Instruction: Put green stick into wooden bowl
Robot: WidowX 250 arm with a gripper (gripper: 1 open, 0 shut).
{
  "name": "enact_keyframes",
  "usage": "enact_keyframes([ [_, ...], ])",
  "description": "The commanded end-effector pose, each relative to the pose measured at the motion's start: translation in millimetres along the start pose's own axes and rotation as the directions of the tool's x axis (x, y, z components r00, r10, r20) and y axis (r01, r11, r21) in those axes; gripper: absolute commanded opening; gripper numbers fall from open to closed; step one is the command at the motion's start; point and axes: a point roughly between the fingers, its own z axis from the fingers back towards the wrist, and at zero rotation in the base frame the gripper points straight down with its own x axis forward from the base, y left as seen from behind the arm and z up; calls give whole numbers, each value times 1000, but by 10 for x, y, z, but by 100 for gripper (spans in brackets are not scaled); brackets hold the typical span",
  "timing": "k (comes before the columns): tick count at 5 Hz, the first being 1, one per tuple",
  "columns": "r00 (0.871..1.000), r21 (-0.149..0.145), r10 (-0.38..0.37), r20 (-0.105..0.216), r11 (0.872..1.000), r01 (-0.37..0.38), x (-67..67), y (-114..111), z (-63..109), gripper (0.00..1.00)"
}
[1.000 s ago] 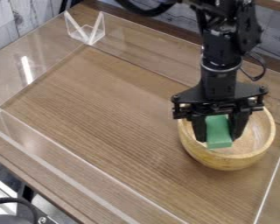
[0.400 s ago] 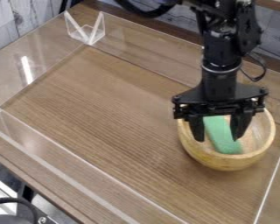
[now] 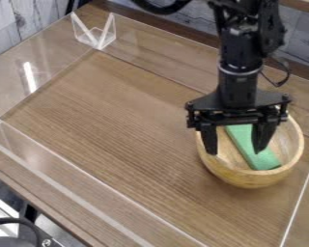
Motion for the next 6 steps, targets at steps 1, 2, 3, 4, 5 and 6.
enact_keyframes([
  [1, 999, -52, 2, 47, 999, 1, 117, -75, 258, 100],
  [2, 999, -64, 9, 49, 998, -6, 171, -48, 388, 100],
  [3, 998, -79, 16, 66, 997, -11, 278, 59, 593, 100],
  [4, 995, -87, 16, 99, 996, -7, 444, 268, 783, 100],
  [5, 993, -95, -2, 120, 995, 14, 364, 168, 709, 100],
  [6, 991, -97, -16, 132, 995, 29, 285, 32, 629, 100],
])
